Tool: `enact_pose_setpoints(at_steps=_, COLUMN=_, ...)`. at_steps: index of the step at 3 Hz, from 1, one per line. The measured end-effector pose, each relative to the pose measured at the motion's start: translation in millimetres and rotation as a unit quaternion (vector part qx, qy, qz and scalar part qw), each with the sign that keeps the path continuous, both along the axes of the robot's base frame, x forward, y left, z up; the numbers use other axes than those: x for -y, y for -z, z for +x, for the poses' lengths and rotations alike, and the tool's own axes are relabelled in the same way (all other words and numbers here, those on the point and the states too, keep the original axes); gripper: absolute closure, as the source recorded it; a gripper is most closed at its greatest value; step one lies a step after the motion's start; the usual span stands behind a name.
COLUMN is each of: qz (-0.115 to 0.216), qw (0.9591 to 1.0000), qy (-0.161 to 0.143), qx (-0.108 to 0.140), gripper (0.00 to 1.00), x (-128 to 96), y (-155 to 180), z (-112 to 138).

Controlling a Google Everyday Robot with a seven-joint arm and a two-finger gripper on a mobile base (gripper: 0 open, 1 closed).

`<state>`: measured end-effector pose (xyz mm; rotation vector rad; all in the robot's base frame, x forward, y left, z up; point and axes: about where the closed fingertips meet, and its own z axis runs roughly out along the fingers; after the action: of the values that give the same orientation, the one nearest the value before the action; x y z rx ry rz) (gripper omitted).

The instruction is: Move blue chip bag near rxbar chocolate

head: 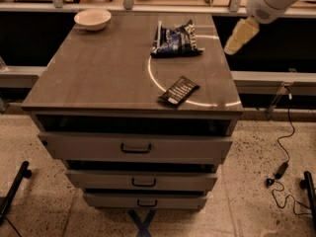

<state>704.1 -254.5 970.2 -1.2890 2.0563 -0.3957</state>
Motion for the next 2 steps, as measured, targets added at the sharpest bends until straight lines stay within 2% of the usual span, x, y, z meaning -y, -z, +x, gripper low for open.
enact_pose_setpoints(at_steps=1, qz=0.05, qw=0.9987, qy=-0.009, qx=0.004, gripper=0.0, x=-25, y=12, z=49)
enact_pose_setpoints(at_steps=2, qz=0.118, qw=0.9927, qy=-0.027, qx=-0.008, gripper=0.0, x=-56, y=27, z=78)
